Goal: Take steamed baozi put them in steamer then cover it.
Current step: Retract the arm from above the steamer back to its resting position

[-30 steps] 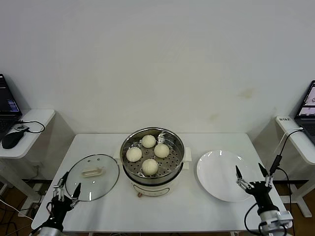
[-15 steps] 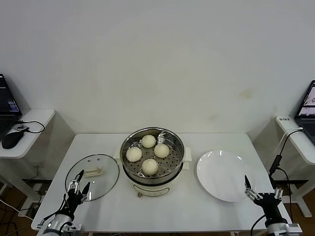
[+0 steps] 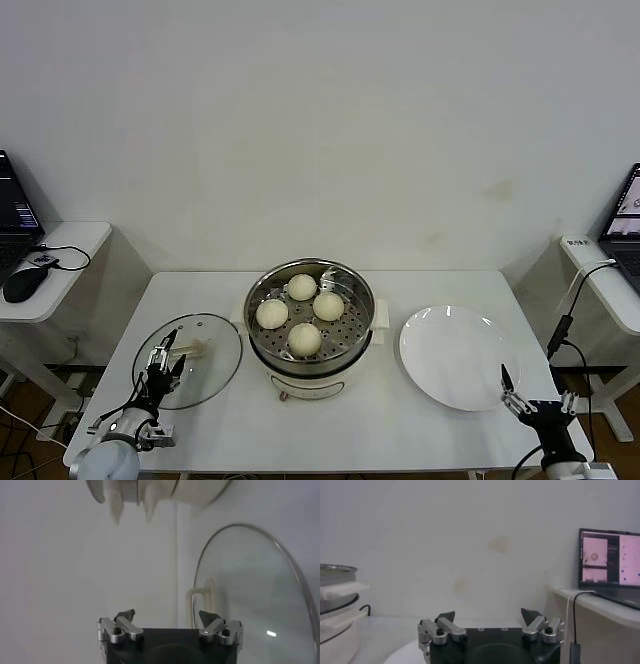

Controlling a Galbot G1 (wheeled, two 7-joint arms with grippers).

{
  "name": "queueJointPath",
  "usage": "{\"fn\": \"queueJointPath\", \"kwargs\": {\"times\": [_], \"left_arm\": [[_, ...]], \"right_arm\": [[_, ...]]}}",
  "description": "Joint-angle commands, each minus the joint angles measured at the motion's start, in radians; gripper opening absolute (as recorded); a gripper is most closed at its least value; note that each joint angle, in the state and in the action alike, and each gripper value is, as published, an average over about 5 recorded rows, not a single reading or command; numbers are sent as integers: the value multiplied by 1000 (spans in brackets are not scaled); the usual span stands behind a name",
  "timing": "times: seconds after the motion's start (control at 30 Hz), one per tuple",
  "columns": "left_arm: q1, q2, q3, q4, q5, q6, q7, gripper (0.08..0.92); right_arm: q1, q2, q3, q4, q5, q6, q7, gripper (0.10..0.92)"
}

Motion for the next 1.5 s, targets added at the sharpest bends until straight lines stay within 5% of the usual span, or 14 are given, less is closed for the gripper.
{"fn": "queueJointPath", "kwargs": {"times": [0.03, 1.03, 1.5], "left_arm": [[-94, 5, 19, 99, 14, 1, 0, 823], [-167, 1, 34, 187, -6, 4, -6, 810], [-184, -8, 40, 255, 0, 0, -23, 428]], "right_arm": [[-7, 8, 14, -3, 3, 1, -3, 823], [-7, 27, 7, -31, -27, 7, -21, 823], [-8, 29, 6, -33, -30, 5, -27, 823]]}}
